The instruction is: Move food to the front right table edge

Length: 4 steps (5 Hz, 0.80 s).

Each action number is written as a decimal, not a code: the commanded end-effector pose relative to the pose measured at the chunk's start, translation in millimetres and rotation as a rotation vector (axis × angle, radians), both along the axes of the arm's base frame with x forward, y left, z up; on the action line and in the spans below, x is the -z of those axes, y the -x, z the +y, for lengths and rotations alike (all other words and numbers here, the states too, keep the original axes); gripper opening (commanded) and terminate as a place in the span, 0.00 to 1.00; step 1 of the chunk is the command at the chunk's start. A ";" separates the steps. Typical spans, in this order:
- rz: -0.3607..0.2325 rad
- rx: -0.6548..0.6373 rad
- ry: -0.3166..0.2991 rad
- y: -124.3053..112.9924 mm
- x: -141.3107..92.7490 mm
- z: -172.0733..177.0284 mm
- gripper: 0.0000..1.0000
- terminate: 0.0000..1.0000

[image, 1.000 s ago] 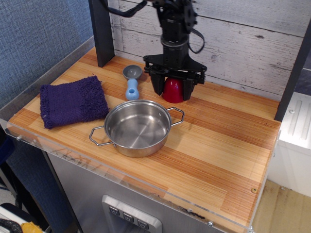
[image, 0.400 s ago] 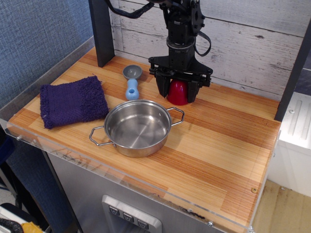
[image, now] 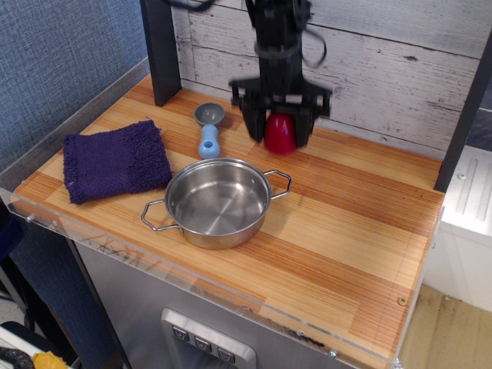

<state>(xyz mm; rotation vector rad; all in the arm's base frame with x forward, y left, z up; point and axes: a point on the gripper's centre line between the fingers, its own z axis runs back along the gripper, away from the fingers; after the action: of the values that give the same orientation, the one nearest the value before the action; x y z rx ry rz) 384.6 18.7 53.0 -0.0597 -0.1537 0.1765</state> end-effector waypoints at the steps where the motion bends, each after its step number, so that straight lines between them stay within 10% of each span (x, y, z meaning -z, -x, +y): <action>1: -0.160 -0.031 0.007 -3.0 -76.6 9.4 0.00 0.00; 4: -0.177 0.176 0.042 46.4 -108.5 -28.2 0.00 0.00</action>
<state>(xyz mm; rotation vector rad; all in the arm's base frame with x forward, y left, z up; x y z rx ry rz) 338.0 -11.8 142.7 -0.1347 -0.2607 0.0079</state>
